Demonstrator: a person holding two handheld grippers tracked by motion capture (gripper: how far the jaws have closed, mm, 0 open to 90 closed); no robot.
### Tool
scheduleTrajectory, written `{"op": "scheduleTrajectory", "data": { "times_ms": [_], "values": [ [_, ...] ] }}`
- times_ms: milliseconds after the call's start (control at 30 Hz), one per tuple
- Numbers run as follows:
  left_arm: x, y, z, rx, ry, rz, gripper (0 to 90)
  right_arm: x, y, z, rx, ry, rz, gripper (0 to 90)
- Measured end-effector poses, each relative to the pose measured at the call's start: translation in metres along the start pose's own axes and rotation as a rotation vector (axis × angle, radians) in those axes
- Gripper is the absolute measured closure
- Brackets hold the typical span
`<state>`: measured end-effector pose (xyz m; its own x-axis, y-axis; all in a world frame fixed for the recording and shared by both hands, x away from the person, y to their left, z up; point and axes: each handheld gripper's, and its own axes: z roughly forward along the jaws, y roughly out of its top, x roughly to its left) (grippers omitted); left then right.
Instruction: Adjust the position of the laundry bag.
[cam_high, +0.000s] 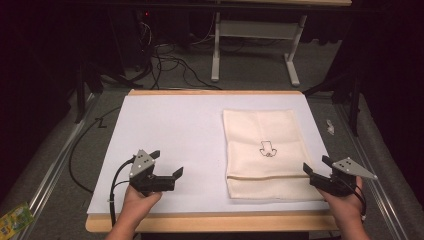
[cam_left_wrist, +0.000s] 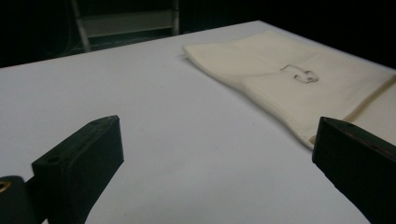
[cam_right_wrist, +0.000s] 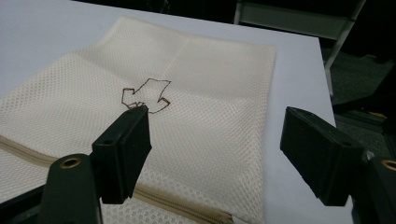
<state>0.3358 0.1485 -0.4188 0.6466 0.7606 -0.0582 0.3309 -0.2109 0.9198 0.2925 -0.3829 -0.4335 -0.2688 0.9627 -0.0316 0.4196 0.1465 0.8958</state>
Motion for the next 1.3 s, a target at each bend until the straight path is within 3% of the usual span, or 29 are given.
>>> {"op": "scheduleTrajectory", "data": {
  "times_ms": [133,200,400,500,667,700,733,833,867,900,967,1000,1033,1067,1133,1167,1200,1267,1300],
  "values": [
    [-0.004,-0.003,0.006,0.051,0.002,0.037,1.1,0.0,0.0,-0.001,0.008,0.001,0.003,24.9],
    [-0.006,-0.004,0.007,0.058,-0.035,0.049,0.9,0.0,0.0,0.0,0.01,-0.001,-0.002,24.6],
    [-0.013,-0.002,0.012,0.045,-0.076,-0.005,8.5,0.0,-0.001,0.003,0.026,-0.002,-0.002,24.9],
    [-0.018,-0.001,0.019,0.052,-0.093,-0.005,10.4,0.0,-0.001,0.003,0.029,-0.004,0.0,24.9],
    [-0.035,-0.001,0.058,0.136,-0.109,-0.016,20.1,-0.004,-0.002,0.002,0.024,-0.006,-0.001,25.2],
    [-0.035,-0.001,0.058,0.136,-0.109,-0.016,23.0,-0.004,-0.002,0.002,0.024,-0.006,-0.001,25.2],
    [-0.046,-0.002,0.077,0.172,-0.113,0.018,27.2,-0.006,-0.003,0.003,0.029,-0.008,0.003,25.4],
    [-0.052,-0.001,0.092,0.189,-0.119,0.03,31.6,-0.007,-0.004,0.004,0.034,-0.011,0.01,25.4],
    [-0.059,0.001,0.116,0.204,-0.117,0.012,36.6,-0.009,-0.004,0.004,0.036,-0.013,0.014,25.4],
    [-0.059,0.001,0.116,0.204,-0.117,0.012,37.7,-0.009,-0.004,0.004,0.036,-0.013,0.014,25.4],
    [-0.064,0.004,0.142,0.207,-0.125,-0.027,40.3,-0.009,-0.004,0.004,0.036,-0.013,0.017,25.4],
    [-0.067,0.007,0.16,0.198,-0.118,-0.068,44.0,-0.009,-0.004,0.004,0.035,-0.014,0.018,25.4],
    [-0.07,0.01,0.173,0.211,-0.11,-0.075,44.7,-0.009,-0.004,0.004,0.036,-0.013,0.021,25.5],
    [-0.07,0.01,0.173,0.211,-0.11,-0.075,45.7,-0.009,-0.004,0.004,0.036,-0.013,0.021,25.5],
    [-0.077,0.016,0.199,0.294,-0.06,-0.029,45.7,-0.008,-0.005,0.005,0.038,-0.01,0.01,25.5],
    [-0.077,0.016,0.199,0.294,-0.06,-0.029,45.9,-0.008,-0.005,0.006,0.041,-0.006,0.01,25.6],
    [-0.081,0.018,0.211,0.308,-0.059,-0.046,48.9,-0.008,-0.006,0.006,0.044,-0.004,0.012,25.6],
    [-0.084,0.019,0.216,0.317,-0.031,-0.024,59.5,-0.008,-0.006,0.006,0.045,-0.001,0.01,25.7],
    [-0.084,0.019,0.216,0.317,-0.031,-0.024,69.9,-0.007,-0.006,0.006,0.047,0.001,0.015,25.7]
  ]
}}
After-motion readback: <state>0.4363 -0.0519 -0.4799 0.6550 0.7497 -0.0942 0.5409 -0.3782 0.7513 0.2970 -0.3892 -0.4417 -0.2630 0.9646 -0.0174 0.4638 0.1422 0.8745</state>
